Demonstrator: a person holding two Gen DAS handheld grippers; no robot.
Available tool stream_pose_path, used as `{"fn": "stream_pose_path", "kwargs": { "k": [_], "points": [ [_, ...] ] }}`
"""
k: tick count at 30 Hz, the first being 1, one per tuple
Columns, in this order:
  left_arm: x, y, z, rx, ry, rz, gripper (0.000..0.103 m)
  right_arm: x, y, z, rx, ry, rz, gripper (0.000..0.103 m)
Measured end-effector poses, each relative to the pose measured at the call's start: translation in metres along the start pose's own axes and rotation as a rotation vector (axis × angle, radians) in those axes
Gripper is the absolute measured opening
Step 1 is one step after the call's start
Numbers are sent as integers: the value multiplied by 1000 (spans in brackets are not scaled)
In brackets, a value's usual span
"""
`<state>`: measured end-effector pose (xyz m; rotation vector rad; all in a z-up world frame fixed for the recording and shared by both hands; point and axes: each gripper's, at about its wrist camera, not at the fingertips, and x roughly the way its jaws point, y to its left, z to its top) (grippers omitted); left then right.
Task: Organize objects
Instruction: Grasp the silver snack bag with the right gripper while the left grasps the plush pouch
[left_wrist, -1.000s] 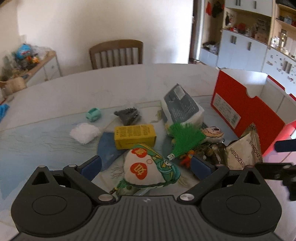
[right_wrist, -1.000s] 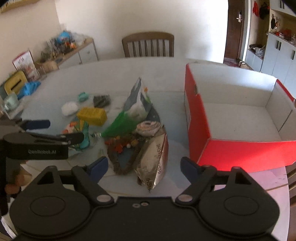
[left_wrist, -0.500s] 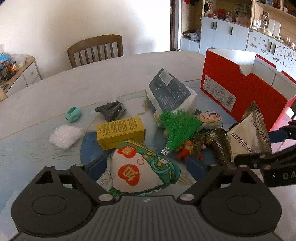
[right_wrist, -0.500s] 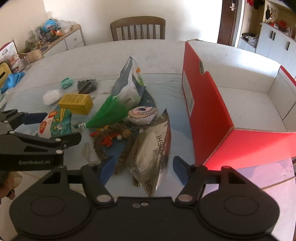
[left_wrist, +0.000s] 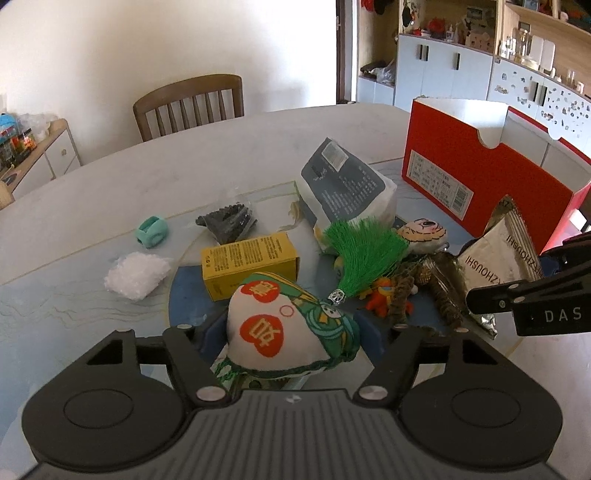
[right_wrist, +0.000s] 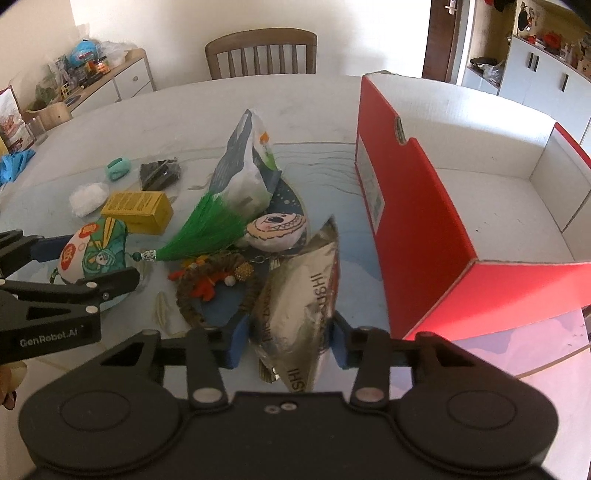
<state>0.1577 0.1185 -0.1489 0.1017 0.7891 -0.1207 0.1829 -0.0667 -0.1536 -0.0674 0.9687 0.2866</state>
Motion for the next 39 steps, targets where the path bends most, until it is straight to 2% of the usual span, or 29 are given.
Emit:
{"fn": "stream_pose_path", "kwargs": {
  "k": [8, 22, 26, 30, 39],
  "points": [
    [-10, 3, 6, -7, -17, -31, 67, -13, -2, 1, 22, -22, 0, 33],
    [-60, 3, 39, -38, -91, -75, 67, -65, -10, 8, 20, -87, 39, 31],
    [-76, 2, 53, -44, -108, -107, 67, -80, -18, 14, 18, -94, 58, 31],
    [-87, -6, 71, -17, -107, -105, 67, -97, -28, 23, -2, -111, 77, 31],
    [-97, -39, 108, -24, -111, -90, 67, -119, -63, 51, -52, -135, 127, 31]
  ]
}}
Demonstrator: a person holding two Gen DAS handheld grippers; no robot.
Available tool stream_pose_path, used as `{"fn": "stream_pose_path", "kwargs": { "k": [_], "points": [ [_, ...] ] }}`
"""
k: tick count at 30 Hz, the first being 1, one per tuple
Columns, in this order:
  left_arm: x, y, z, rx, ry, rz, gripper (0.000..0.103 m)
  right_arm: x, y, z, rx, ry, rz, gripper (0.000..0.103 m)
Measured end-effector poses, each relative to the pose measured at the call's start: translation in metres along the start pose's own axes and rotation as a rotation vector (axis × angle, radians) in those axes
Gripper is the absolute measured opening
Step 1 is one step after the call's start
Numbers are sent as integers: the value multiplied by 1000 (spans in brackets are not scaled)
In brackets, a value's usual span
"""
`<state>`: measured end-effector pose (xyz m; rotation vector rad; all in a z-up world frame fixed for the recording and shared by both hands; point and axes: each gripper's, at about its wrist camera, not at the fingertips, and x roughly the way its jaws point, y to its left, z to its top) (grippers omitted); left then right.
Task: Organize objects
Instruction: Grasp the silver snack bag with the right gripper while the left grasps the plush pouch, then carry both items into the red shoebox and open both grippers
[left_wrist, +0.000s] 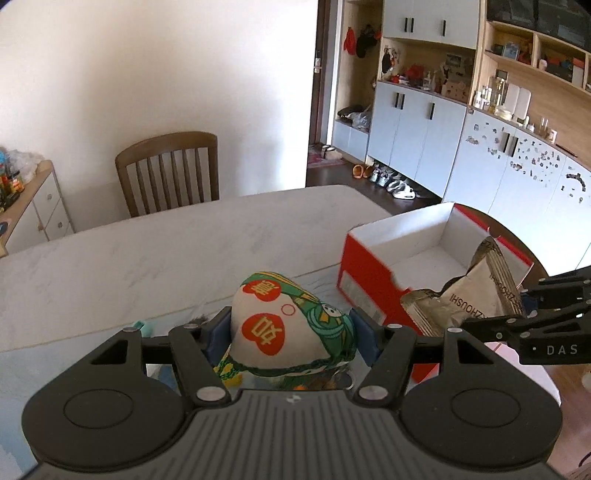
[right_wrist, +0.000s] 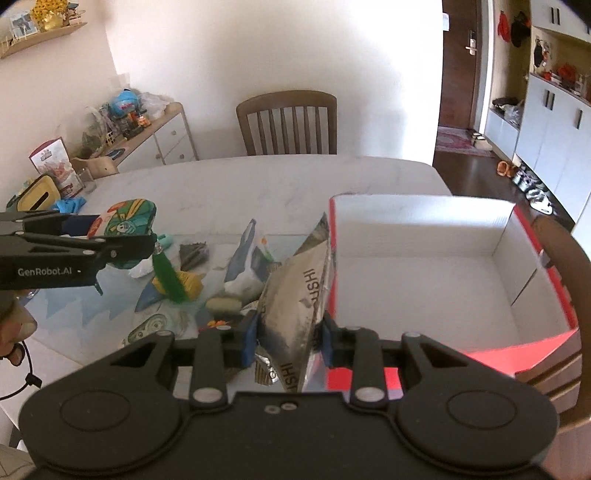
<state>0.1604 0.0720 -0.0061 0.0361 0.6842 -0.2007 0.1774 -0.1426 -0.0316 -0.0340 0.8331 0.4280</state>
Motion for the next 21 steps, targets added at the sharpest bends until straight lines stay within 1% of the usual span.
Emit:
{"fn": "stream_pose_path", "kwargs": {
  "k": [5, 11, 16, 21],
  "points": [
    [9, -27, 16, 13, -11, 1, 67, -6, -28, 6, -8, -1, -4, 31],
    [29, -56, 36, 6, 3, -12, 67, -9, -63, 14, -2, -8, -23, 31],
    [44, -84, 58, 43, 2, -37, 67, -10, -93, 19, 6, -23, -44, 31],
    [69, -119, 77, 85, 11, -66, 67, -5, -120, 20, 6, -19, -71, 31]
  ]
}}
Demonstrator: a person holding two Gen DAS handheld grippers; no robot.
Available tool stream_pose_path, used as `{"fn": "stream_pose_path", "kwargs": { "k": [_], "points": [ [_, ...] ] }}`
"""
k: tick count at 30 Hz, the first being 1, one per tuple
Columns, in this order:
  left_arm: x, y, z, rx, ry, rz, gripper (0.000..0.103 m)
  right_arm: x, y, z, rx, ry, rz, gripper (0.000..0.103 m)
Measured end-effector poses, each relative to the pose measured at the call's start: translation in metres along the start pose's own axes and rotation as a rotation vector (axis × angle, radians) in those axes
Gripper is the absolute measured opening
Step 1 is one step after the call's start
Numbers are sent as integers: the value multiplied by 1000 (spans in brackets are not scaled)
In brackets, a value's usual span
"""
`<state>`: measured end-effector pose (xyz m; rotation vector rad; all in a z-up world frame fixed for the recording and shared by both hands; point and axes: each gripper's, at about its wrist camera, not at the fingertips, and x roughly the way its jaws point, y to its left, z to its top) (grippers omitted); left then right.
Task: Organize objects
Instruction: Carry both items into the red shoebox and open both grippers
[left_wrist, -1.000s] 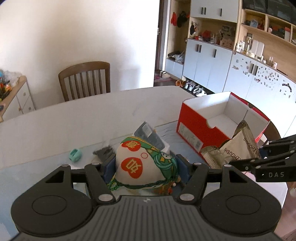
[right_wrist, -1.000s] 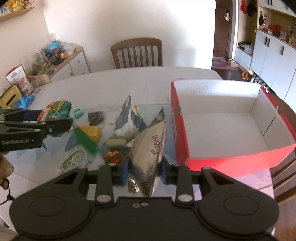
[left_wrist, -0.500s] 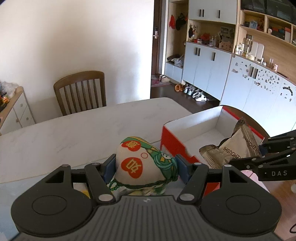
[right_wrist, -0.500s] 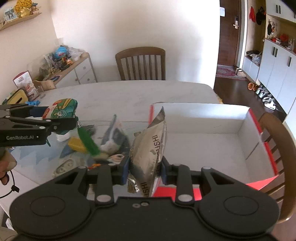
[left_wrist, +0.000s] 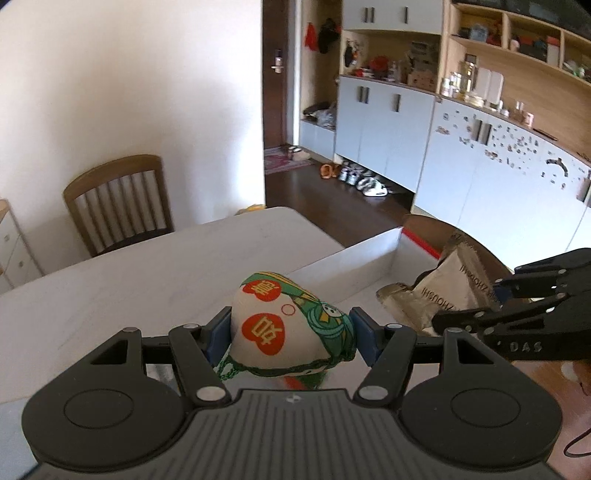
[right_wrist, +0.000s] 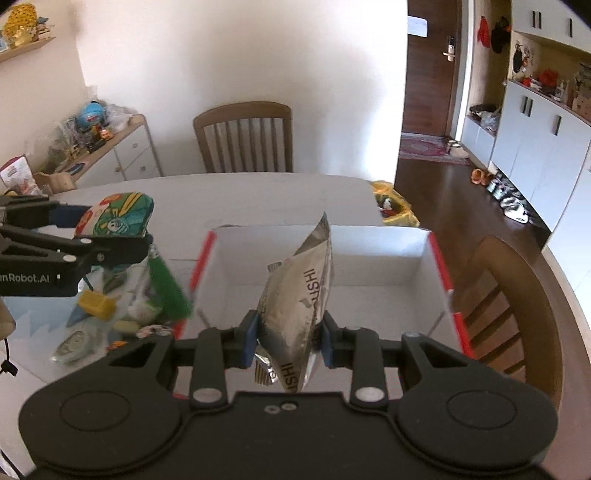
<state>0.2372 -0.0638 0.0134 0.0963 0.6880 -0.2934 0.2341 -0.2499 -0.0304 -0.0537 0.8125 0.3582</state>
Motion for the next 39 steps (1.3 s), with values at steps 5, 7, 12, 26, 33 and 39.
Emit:
{"fn": "stream_pose_path", "kwargs": {
  "k": [5, 7, 12, 26, 33, 39],
  "points": [
    [29, -30, 14, 48, 18, -17, 67, 9, -27, -2, -2, 23, -23, 31],
    [42, -41, 18, 57, 25, -26, 67, 14, -36, -3, -1, 33, -30, 31],
    [82, -60, 20, 75, 73, -18, 67, 33, -55, -6, -1, 72, -46, 31],
    [172, -77, 11, 88, 226, -8, 67, 99, -77, -18, -32, 197, -79, 31],
    [196, -82, 1, 112, 286, -4, 67, 114, -84, -19, -25, 226, -41, 31],
    [209, -87, -1, 114, 322, -15, 67, 127, -93, -22, 5, 267, -35, 32]
  ]
}}
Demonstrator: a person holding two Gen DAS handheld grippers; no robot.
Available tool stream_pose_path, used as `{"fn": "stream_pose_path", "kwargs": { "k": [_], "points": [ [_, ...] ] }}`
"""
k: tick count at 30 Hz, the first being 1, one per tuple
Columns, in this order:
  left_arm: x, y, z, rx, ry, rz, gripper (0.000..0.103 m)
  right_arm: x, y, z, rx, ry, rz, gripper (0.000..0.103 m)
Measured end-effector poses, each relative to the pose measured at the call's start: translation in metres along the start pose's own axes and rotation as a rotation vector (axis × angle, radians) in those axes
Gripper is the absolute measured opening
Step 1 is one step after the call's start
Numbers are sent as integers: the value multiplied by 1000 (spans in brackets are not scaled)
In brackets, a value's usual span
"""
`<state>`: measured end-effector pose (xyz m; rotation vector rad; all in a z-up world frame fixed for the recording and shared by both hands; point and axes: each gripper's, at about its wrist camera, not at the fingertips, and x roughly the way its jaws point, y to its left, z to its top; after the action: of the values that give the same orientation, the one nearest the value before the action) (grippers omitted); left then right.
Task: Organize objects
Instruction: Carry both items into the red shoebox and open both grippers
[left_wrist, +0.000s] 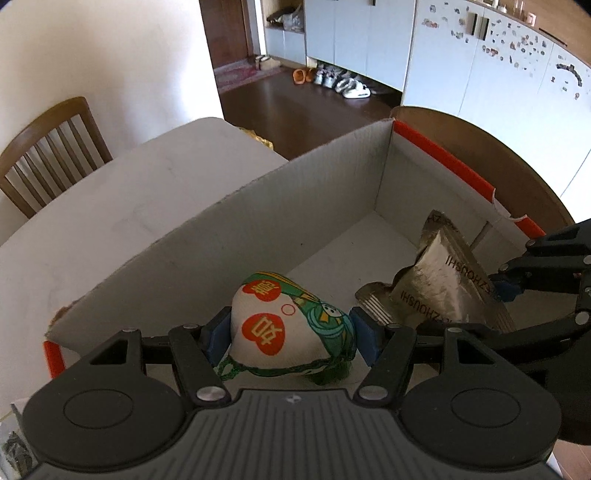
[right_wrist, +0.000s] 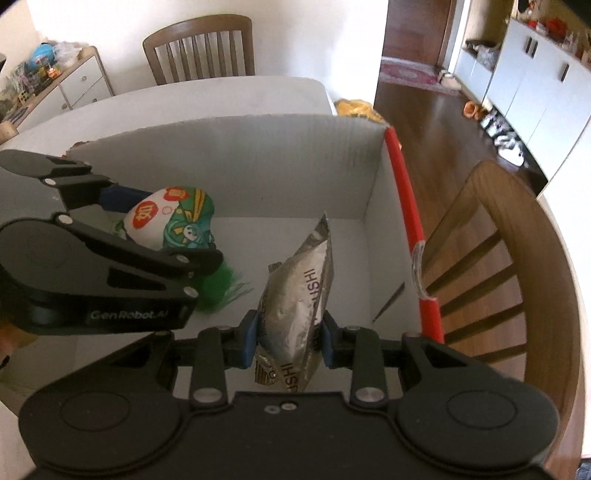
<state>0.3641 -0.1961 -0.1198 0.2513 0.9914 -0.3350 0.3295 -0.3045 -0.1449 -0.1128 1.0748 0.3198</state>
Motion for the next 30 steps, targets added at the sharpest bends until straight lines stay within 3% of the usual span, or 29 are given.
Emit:
{"fn": "stream_pose_path", "kwargs": {
  "k": [15, 30],
  "points": [
    [17, -3, -5, -26, 82, 29, 71, 3, -1, -9, -24, 17, -2, 36],
    [-2, -6, -10, -18, 62, 50, 75, -21, 9, -13, -52, -7, 11, 57]
  ]
}}
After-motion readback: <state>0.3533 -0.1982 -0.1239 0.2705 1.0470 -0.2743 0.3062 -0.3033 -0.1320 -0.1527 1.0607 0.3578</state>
